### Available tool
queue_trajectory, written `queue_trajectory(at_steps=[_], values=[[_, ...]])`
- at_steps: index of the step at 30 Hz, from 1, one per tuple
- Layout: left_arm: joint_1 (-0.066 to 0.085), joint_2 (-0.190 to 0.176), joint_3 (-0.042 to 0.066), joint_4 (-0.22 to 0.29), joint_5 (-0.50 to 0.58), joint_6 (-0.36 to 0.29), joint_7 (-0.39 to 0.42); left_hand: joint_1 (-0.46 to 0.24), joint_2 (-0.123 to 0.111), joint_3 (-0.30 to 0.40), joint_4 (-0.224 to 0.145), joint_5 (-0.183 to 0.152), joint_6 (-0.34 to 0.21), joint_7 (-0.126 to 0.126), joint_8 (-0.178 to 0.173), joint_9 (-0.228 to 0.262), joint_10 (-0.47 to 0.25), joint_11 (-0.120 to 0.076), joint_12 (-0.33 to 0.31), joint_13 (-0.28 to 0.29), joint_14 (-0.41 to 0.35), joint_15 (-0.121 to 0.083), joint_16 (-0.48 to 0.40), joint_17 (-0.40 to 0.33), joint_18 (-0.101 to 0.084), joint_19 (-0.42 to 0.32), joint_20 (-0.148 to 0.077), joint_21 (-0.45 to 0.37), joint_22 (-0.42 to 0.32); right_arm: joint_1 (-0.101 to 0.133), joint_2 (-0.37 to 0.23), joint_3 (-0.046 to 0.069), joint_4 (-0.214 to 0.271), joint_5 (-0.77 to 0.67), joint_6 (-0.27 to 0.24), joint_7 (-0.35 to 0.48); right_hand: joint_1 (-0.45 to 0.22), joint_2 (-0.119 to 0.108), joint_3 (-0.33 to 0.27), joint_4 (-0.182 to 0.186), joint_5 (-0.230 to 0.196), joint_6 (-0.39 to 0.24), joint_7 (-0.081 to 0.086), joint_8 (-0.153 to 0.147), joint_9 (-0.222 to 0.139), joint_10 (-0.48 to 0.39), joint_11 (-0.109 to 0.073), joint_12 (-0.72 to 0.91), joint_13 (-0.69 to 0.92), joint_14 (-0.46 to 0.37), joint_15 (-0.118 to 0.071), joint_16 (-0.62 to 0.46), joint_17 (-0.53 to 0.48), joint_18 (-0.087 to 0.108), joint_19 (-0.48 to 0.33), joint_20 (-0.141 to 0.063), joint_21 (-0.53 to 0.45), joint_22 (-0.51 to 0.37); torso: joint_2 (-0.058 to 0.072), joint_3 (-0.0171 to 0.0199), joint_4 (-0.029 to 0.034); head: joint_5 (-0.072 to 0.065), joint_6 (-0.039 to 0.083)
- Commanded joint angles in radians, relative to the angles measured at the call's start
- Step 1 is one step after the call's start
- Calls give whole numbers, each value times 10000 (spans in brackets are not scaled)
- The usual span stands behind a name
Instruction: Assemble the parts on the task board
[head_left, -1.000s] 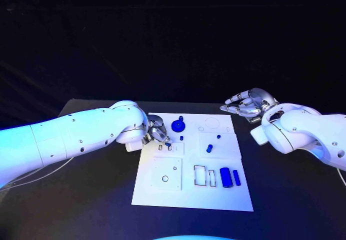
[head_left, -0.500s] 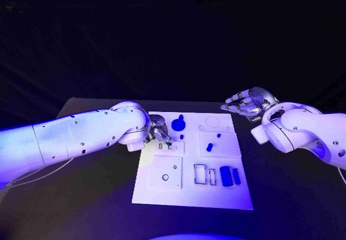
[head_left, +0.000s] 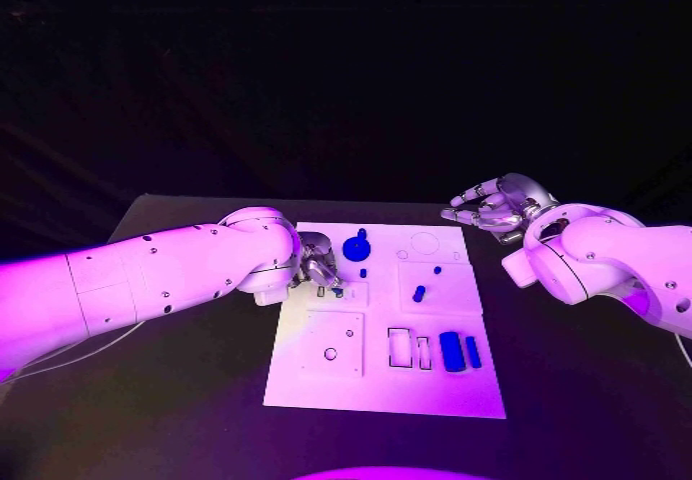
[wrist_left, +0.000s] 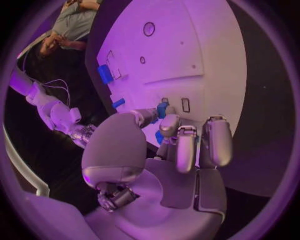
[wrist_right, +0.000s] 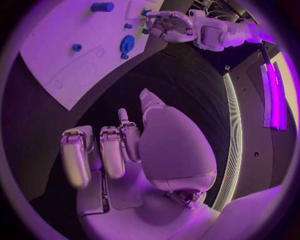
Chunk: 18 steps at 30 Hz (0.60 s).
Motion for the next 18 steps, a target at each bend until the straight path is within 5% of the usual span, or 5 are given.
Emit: queue_trajectory(at_steps=[1,18], values=[[-24,10,3,20,-210,-18,17,-48,44,1809,-1761,27,63,-58,71,18,57,14,34,15,1041,-88,32,2627,-187,33,-49,69,8,-10,1,0,0,-94,187,23,-123,-4,27,-21,-42,-33,-21,56,-11,6,8,23,1075,1031,7,24,2583,-45,987,44,-30,2569,-6,8,10,13,29],[-104,-41,3,45,-212,153,0,-190,6,2057,-1920,53,148,-80,89,89,138,-11,39,43,1041,-112,32,2627,-195,67,-48,85,51,-21,9,-1,-10,31,110,90,-143,-6,23,-15,-43,-33,-21,64,-13,22,7,41,1092,1033,7,27,2591,-47,990,43,-24,2574,4,3,2,-11,-104]])
